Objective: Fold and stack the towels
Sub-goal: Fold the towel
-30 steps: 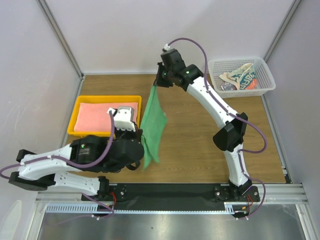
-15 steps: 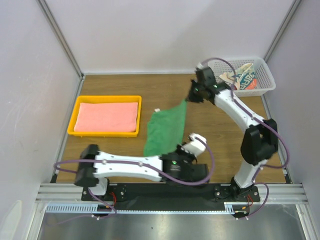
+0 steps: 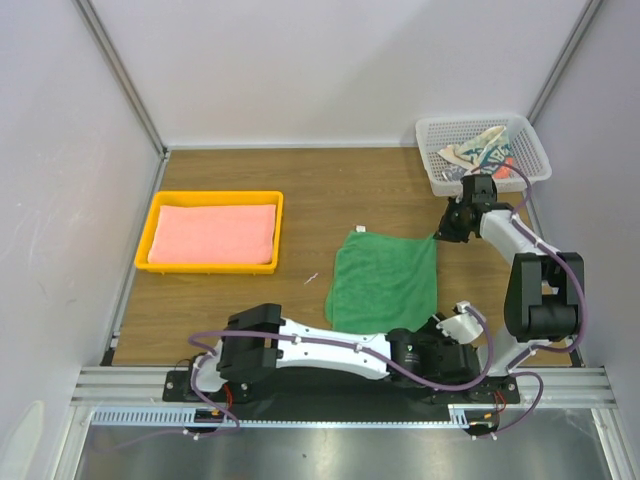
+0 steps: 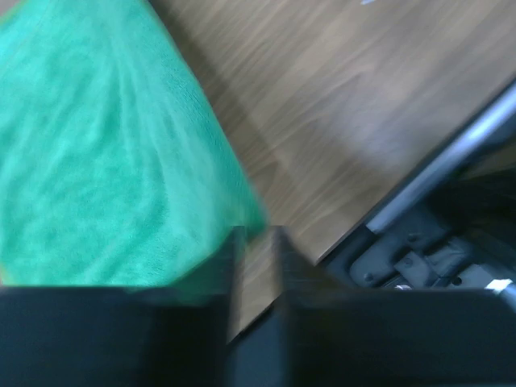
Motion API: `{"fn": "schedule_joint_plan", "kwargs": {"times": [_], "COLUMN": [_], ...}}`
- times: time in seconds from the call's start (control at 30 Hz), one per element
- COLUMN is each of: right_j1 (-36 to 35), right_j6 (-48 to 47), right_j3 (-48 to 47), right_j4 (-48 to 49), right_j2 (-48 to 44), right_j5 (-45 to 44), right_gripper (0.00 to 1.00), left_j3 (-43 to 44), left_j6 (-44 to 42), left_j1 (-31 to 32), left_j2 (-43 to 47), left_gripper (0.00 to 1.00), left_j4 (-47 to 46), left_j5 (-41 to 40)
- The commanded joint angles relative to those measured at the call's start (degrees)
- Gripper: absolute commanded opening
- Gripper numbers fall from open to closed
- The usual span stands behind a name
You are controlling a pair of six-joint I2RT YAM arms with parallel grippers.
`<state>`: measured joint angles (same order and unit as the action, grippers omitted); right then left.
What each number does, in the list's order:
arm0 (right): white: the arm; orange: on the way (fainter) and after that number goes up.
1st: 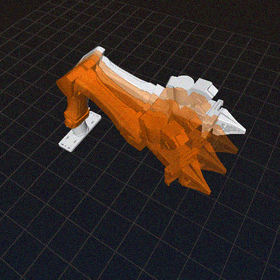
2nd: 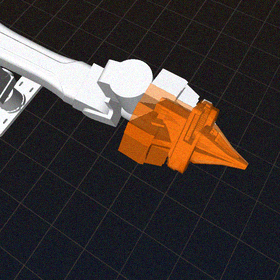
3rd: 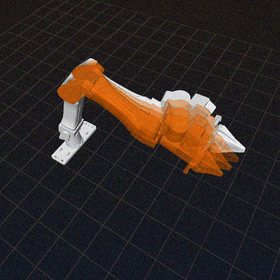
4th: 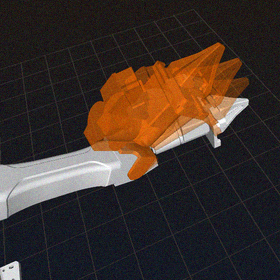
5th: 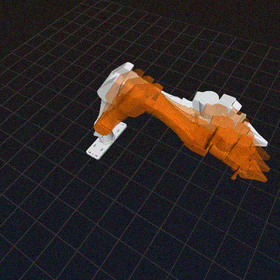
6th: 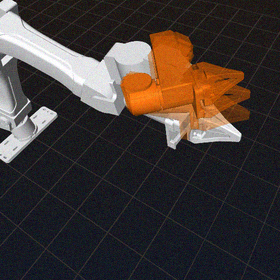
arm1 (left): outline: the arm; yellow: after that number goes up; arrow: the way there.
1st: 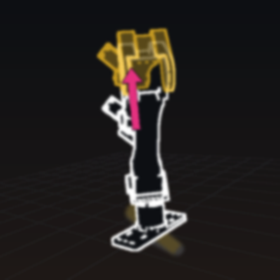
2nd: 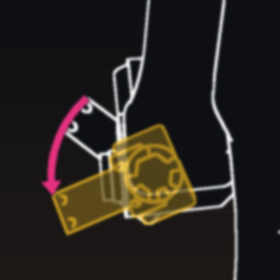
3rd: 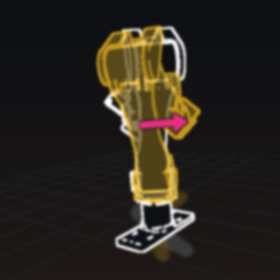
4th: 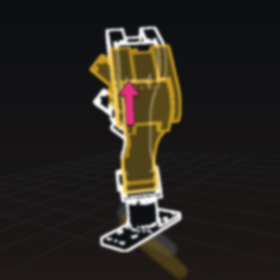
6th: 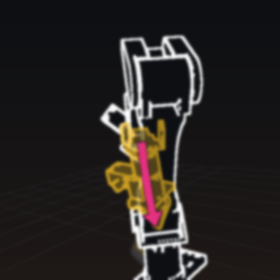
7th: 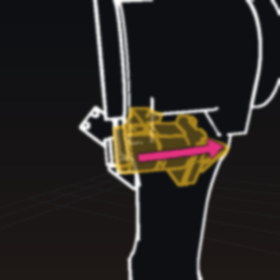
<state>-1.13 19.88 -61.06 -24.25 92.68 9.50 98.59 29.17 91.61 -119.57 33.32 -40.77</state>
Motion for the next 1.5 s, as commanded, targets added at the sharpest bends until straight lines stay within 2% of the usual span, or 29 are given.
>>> {"fn": "schedule_joint_plan", "kwargs": {"times": [0.0,0.03,0.07,0.1,0.13,0.17,0.23,0.33,0.37,0.43,0.47,0.6,0.73,0.87,0.97,1.1,1.17,1.47], "right_j1": [0.1,0.2,0.5,0.8,0.7,2.1,2.3,1.6,-0.3,-2.5,-3.9,-9.6,-14.7,-20.8,-21.3,-21.3,-22.0,-24.7], "right_j6": [-2.9,-2.9,-2.8,-2.9,-2.5,-2.3,-2.0,-2.7,-2.9,-3.1,-2.8,2.4,5.4,7.4,8.6,7.7,7.0,4.9], "right_j3": [-4.2,-4.3,-4.3,-4.6,-5.0,-5.6,-8.2,-10.0,-10.0,-10.1,-10.1,-8.8,-8.9,-11.1,-11.7,-14.6,-18.9,-27.1], "right_j4": [-0.7,-1.6,-2.6,-3.1,-3.6,-4.9,-6.7,-7.1,-6.5,-6.0,-5.2,-1.3,3.2,1.8,1.8,4.2,3.7,2.0], "right_j2": [-0.5,-0.8,-1.1,-2.1,-2.4,-2.9,-4.2,-6.2,-6.4,-6.7,-6.6,-5.1,-1.2,3.5,6.4,11.3,15.5,25.0], "right_j5": [-3.3,-4.5,-6.2,-6.5,-6.8,-6.9,-6.7,-4.7,-2.8,-2.6,-3.8,-3.1,-2.7,-8.9,-9.4,-7.3,-5.5,-3.0], "right_gripper": [0.0,0.0,0.22,0.37,0.5,0.76,0.86,0.87,0.88,0.89,0.89,0.88,0.82,0.81,0.78,0.68,0.62,0.63], "left_j3": [3.3,2.7,1.3,0.3,-1.1,-4.7,-8.9,-18.1,-23.5,-29.3,-34.8,-44.3,-45.8,-45.6,-46.4,-45.7,-45.1,-44.2], "left_j6": [-3.8,-4.3,-4.0,-3.3,-3.1,-2.7,-1.8,0.1,0.8,3.7,4.5,6.6,7.3,7.7,7.4,8.7,9.0,8.5], "left_j1": [-0.7,-1.1,-2.3,-3.2,-4.2,-6.5,-9.3,-15.9,-19.9,-24.5,-29.5,-39.1,-44.3,-47.8,-48.6,-49.9,-50.7,-52.7], "left_j2": [1.7,2.4,3.5,4.7,8.1,10.2,17.2,24.9,30.2,35.0,39.5,45.2,43.9,41.3,38.7,33.4,30.8,26.3], "left_gripper": [0.44,0.71,0.87,0.97,1.0,1.0,1.0,1.0,1.0,1.0,1.0,1.0,1.0,0.96,0.93,0.89,0.86,0.87], "left_j4": [-6.7,-6.9,-6.3,-6.1,-6.2,-6.9,-7.4,-7.4,-7.7,-9.0,-11.1,-17.3,-20.0,-23.4,-29.6,-35.0,-36.3,-36.3], "left_j5": [4.4,4.8,5.2,6.3,7.3,8.0,9.5,10.4,11.7,14.1,18.6,26.6,29.8,33.6,34.1,35.9,37.9,39.6]}}
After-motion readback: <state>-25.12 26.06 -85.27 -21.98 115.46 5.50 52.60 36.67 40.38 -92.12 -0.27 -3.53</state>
